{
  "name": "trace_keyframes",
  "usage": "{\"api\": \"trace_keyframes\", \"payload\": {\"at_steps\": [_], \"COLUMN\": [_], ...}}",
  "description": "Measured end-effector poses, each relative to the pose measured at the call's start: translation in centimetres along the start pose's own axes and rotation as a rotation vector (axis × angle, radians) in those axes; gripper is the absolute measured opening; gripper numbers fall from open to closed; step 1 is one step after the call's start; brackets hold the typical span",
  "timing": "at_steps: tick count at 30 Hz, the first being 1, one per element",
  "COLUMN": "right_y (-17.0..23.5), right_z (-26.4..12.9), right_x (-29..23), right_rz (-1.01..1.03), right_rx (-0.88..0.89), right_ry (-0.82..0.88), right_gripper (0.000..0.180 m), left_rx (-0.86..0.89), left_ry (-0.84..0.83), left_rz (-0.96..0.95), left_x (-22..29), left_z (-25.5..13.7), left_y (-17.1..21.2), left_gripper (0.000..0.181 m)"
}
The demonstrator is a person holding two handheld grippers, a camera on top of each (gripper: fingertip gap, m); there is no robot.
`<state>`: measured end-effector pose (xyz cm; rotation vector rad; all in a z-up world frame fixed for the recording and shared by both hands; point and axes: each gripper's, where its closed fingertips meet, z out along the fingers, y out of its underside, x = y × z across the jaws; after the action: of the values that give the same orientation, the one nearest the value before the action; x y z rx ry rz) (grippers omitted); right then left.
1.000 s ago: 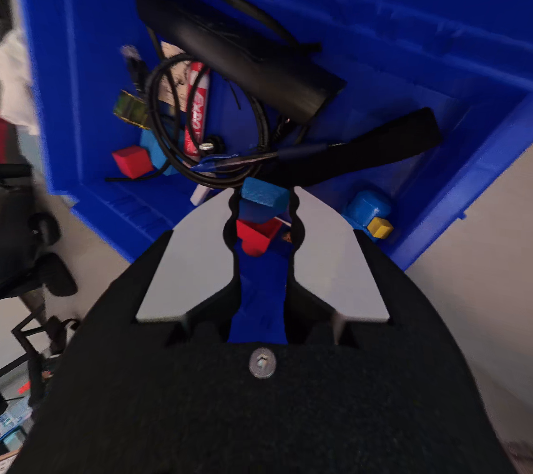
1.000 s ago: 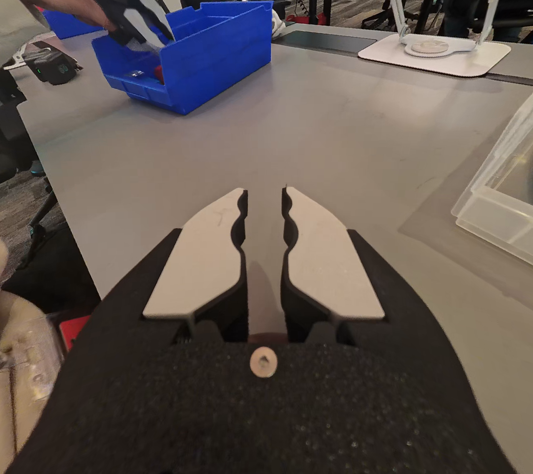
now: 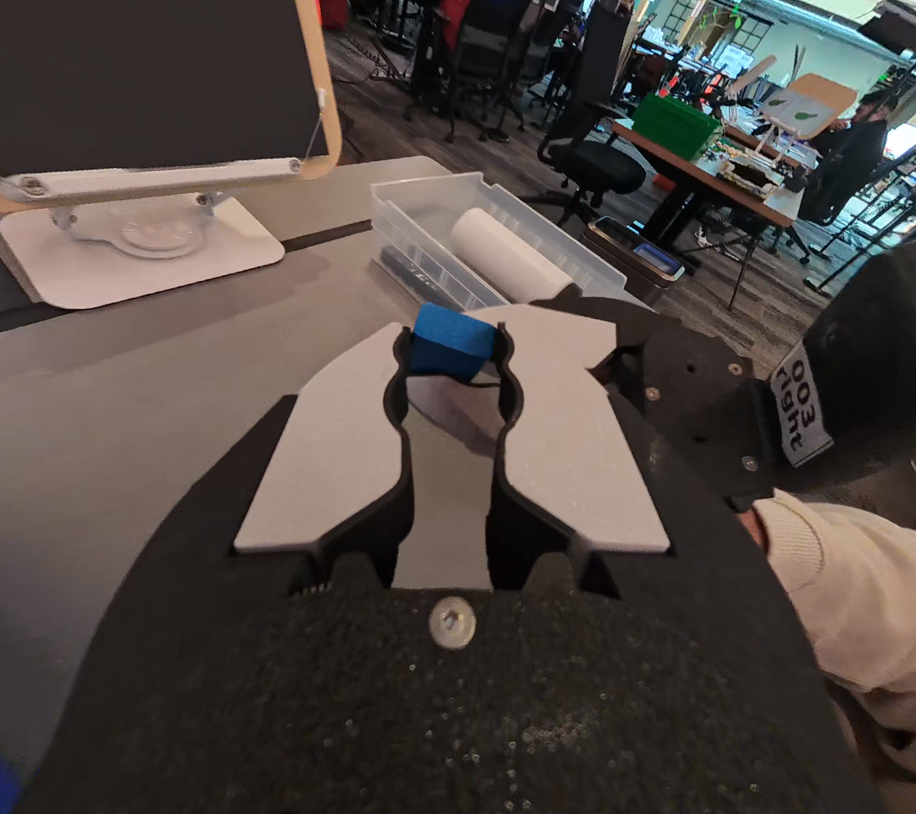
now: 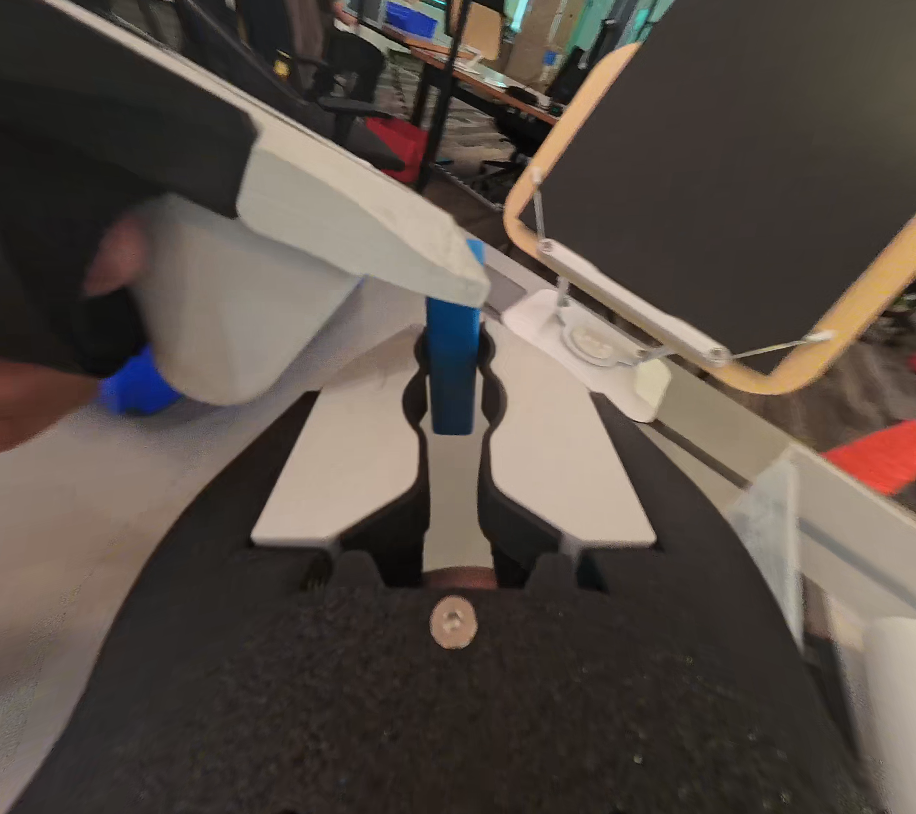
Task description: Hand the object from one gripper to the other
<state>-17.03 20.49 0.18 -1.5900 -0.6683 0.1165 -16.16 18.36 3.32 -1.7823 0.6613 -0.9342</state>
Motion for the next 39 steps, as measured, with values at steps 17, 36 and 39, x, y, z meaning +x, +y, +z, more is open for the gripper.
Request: {"api": "trace_keyframes", "payload": {"at_steps": [17,36,39], "right_y": [-3.7,0.2,2.5], "right_z": [-4.1,-1.4,-0.3], "right_x": [2.2,-0.6,0.7], "right_rz": [1.048,1.15,0.952], "right_rx": [0.329,0.389,0.257], "right_ry": [-0.874,-0.84,-0.679], "right_gripper": [0.017,0.021,0.044], "left_rx": [-0.041,0.103,0.054], "left_ry": [0.481,0.451,0.305], "left_rz": [-0.023,-0.199,-0.096], "left_x": [1.9,-0.3,-2.9], "left_z": [-0.8,0.9,0.4], "left_y": [3.9,4.6,5.1], "left_gripper": [0.037,0.016,0.015]}}
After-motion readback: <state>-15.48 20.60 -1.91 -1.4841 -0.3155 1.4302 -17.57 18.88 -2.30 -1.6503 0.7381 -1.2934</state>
